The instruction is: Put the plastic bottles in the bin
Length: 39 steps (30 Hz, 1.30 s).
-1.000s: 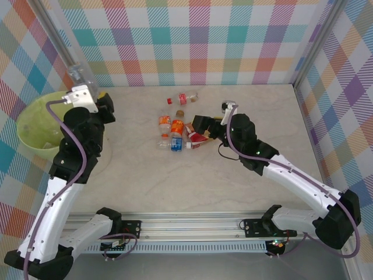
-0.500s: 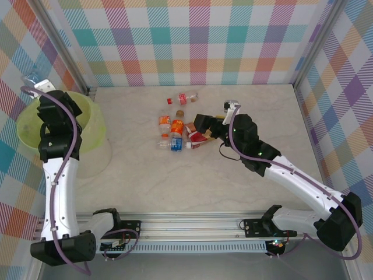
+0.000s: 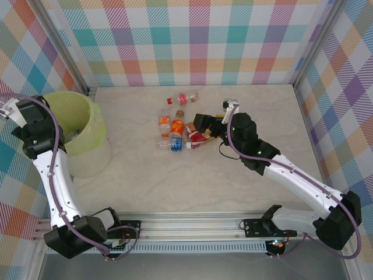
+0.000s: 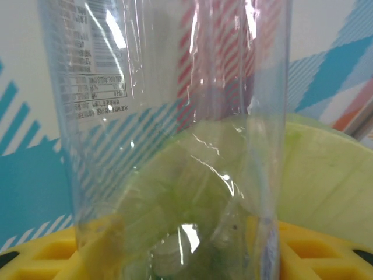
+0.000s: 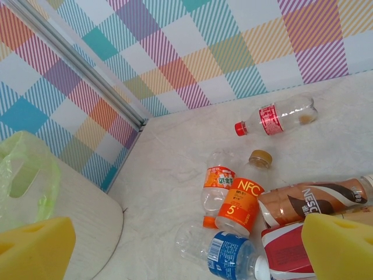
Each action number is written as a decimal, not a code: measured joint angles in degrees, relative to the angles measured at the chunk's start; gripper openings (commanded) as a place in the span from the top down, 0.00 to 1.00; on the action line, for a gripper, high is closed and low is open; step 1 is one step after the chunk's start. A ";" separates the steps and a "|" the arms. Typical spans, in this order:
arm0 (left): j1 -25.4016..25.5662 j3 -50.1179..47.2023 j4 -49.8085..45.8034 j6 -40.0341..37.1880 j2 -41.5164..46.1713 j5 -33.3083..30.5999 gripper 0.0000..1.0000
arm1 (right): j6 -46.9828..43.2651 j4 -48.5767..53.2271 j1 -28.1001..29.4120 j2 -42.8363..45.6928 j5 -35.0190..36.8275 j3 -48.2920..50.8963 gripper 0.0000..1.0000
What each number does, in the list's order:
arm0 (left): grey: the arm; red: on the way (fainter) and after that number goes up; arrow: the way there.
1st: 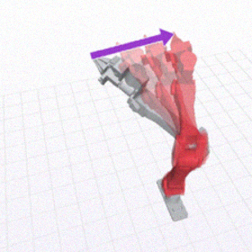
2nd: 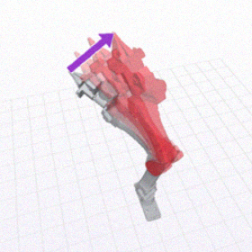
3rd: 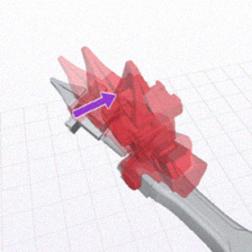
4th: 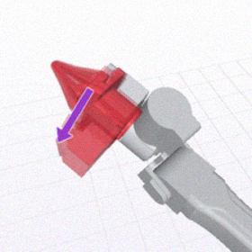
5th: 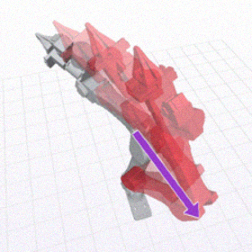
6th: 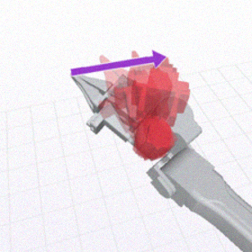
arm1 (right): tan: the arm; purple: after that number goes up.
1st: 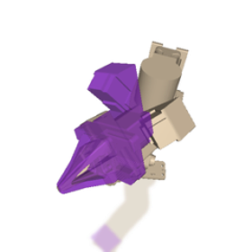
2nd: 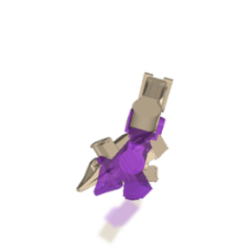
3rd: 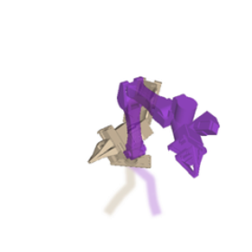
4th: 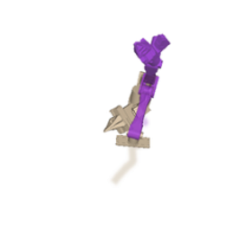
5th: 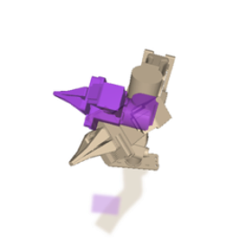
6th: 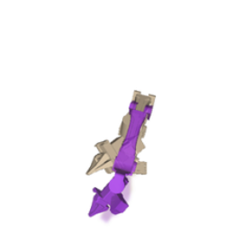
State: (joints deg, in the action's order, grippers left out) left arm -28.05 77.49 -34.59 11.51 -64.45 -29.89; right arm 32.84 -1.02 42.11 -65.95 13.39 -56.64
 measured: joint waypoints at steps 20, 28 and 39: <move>-2.34 1.68 -5.99 4.44 1.33 11.58 0.00 | -0.33 0.22 0.00 -1.90 0.04 -0.11 0.00; 4.79 3.06 -5.88 5.73 7.23 18.01 0.00 | -0.09 0.76 0.00 -4.11 0.07 -0.76 0.00; 30.60 2.01 -5.86 7.26 7.37 20.39 0.00 | 3.85 7.80 0.00 -4.09 6.21 -1.27 0.00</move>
State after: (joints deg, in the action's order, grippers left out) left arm 2.55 79.50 -40.45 18.76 -57.08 -9.50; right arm 36.69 6.79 42.11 -70.04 19.59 -57.91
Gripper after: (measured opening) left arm 0.997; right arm 0.997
